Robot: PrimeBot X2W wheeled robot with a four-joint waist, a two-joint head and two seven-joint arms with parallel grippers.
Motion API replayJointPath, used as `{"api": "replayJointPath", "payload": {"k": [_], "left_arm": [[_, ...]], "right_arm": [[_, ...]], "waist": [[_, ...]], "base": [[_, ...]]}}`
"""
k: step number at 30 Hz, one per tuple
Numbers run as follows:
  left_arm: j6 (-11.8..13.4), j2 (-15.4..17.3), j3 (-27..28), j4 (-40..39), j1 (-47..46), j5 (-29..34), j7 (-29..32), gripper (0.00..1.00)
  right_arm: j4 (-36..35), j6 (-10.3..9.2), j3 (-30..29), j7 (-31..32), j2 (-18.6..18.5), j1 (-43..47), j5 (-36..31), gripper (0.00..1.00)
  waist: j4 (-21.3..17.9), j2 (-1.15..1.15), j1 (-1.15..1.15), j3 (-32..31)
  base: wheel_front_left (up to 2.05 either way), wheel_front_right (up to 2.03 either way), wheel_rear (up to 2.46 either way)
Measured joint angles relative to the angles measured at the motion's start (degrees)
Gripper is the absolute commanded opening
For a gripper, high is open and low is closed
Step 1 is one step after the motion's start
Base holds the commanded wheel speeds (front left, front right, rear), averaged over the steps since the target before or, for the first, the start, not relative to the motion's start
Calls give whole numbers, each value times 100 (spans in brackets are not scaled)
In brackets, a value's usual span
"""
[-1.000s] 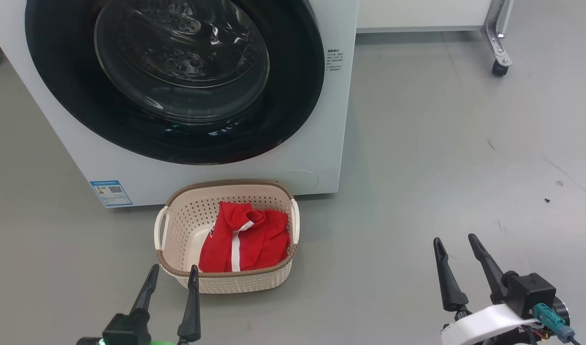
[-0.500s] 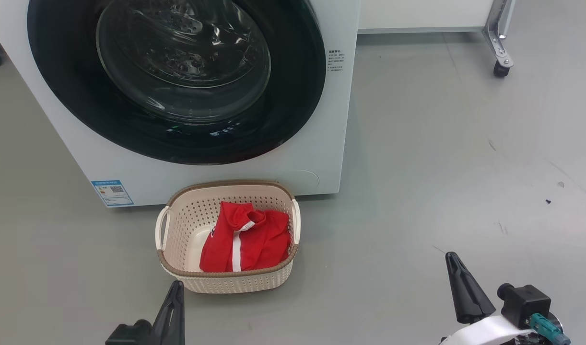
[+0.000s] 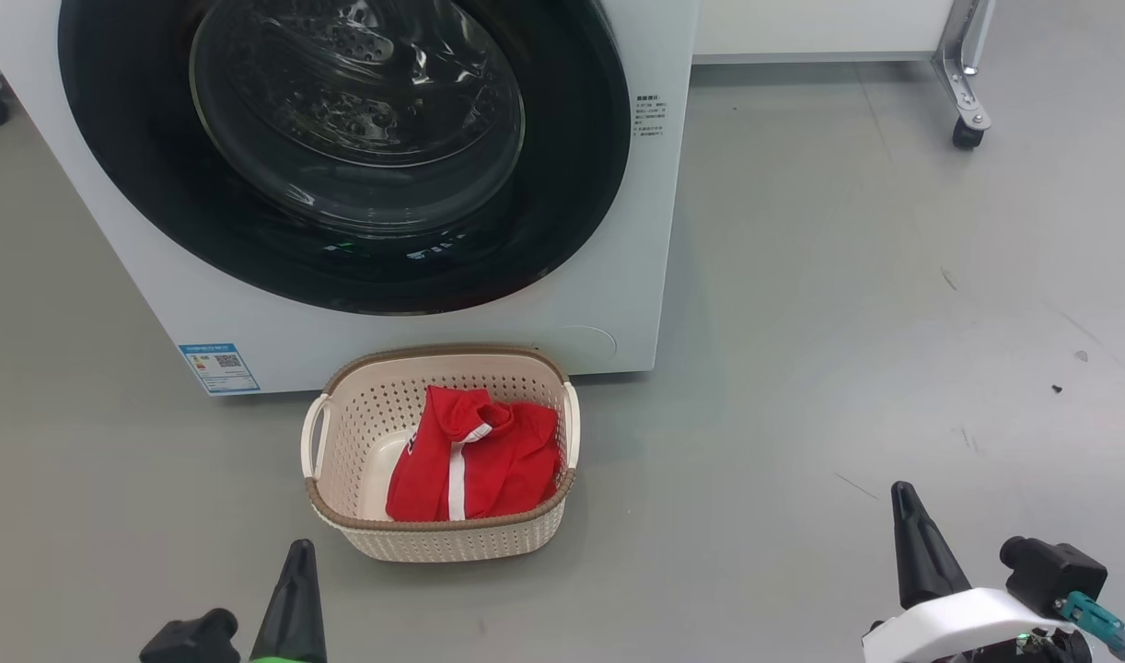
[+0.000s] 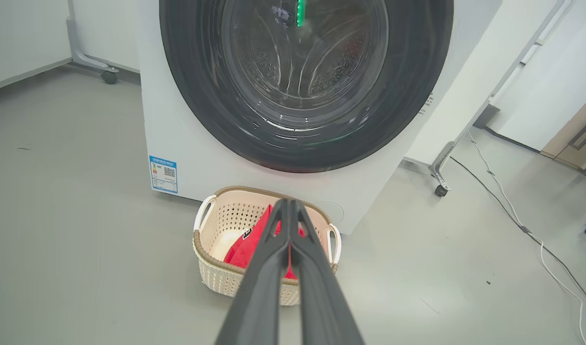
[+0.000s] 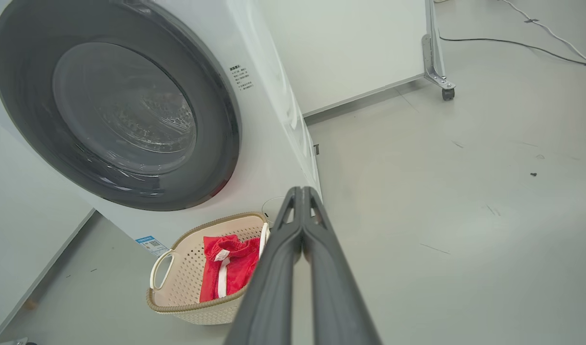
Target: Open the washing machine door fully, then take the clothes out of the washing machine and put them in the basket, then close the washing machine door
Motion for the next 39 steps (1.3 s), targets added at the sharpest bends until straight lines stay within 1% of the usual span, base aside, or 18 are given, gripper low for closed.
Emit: {"api": "replayJointPath", "payload": {"k": [10, 14, 26, 29, 35, 39], "left_arm": [[-102, 10, 189, 12, -27, -883, 201, 0], [-146, 27, 263, 53, -40, -1191, 281, 0], [-269, 67, 436, 132, -170, -2038, 476, 0], [-308, 86, 463, 145, -226, -2296, 531, 0], [-399, 131, 556, 196, -302, -2743, 634, 0], [-449, 160, 637, 276, -387, -3128, 730, 0]], "right_arm": [[23, 7, -210, 229, 23, -46, 810, 0], [42, 53, -280, 304, 23, -85, 1102, 0], [122, 59, -487, 505, 23, -197, 1918, 0], [148, 107, -550, 573, 23, -263, 2137, 0], [193, 116, -646, 680, 25, -310, 2582, 0], [238, 156, -747, 772, 27, -411, 2944, 0]], "waist": [[25, 0, 0, 5], [34, 0, 0, 5], [60, 0, 0, 8], [67, 0, 0, 8], [82, 0, 0, 9], [94, 0, 0, 9]], "base": [[0, 0, 0], [0, 0, 0], [0, 0, 0], [0, 0, 0], [0, 0, 0], [0, 0, 0]]}}
